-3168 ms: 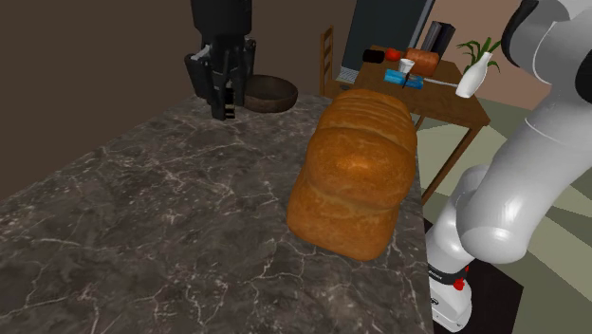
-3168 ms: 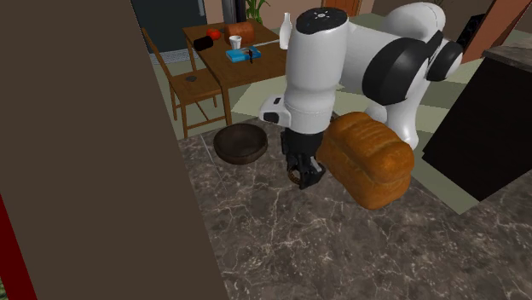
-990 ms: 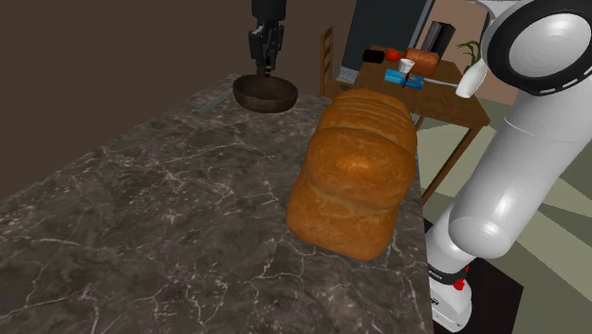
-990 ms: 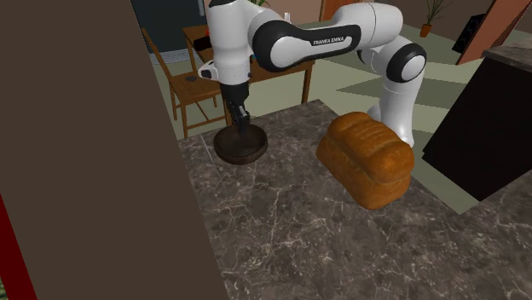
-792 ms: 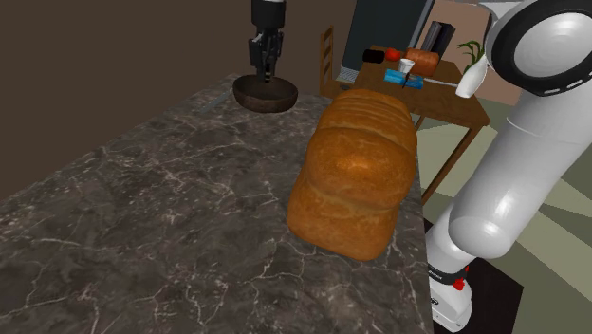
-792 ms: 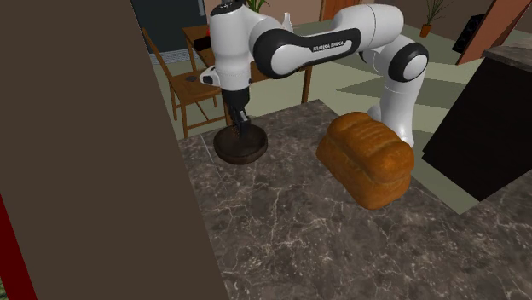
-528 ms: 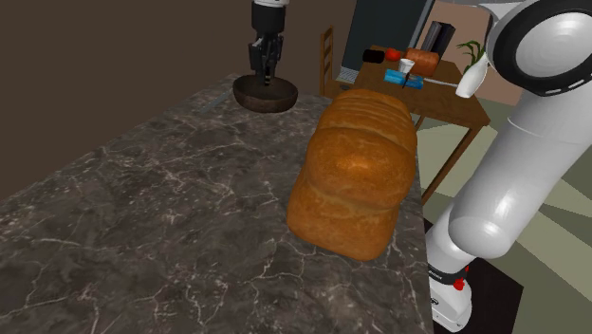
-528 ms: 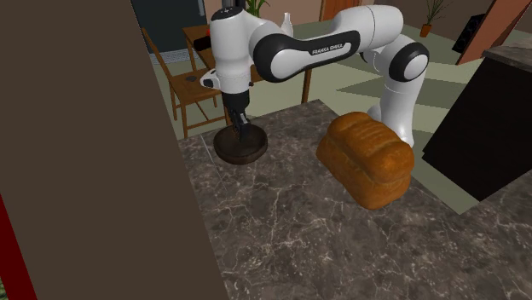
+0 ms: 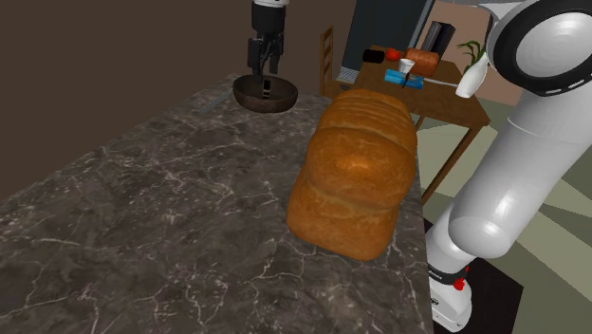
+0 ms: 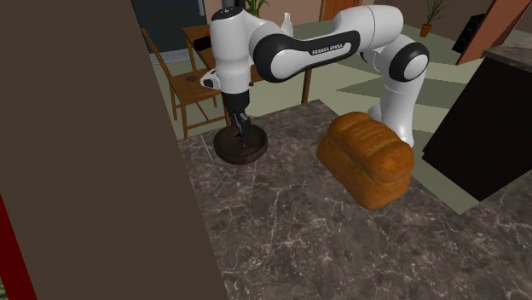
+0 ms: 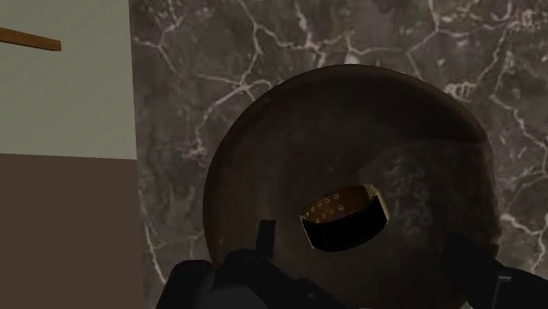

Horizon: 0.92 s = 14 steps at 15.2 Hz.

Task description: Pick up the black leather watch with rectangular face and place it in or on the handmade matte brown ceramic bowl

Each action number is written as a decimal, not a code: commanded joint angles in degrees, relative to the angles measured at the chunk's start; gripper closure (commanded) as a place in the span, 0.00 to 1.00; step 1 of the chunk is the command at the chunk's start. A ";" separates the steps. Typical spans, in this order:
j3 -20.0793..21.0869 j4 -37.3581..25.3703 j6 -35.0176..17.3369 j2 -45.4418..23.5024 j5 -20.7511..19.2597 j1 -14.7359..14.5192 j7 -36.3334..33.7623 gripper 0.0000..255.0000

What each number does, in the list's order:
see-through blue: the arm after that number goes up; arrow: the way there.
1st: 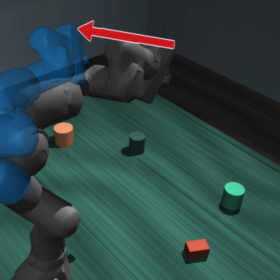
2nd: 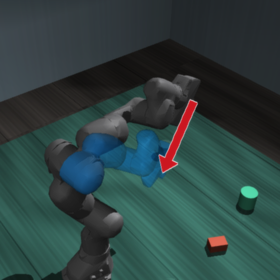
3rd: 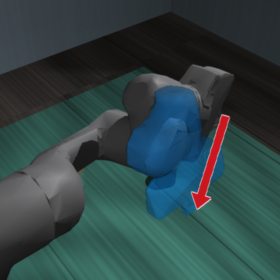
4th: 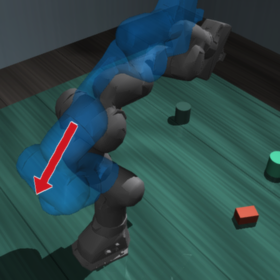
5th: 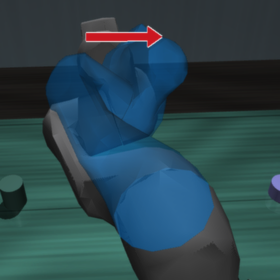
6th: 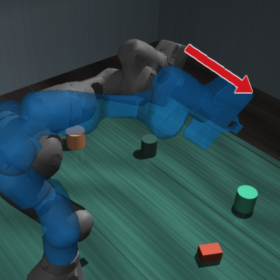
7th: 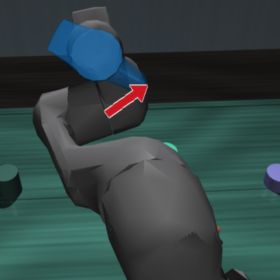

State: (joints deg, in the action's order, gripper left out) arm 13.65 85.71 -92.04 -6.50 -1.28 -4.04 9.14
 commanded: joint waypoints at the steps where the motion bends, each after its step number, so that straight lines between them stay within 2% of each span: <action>1: 0.00 0.00 0.00 0.00 0.00 0.00 0.00 0.00; 2: 0.00 0.00 0.00 0.00 0.00 0.00 0.00 0.00; 6: 0.22 -11.09 8.41 -2.75 -0.69 -0.51 -0.37 0.00; 14: 0.21 -11.09 8.41 -2.75 -0.69 -0.51 -0.37 0.00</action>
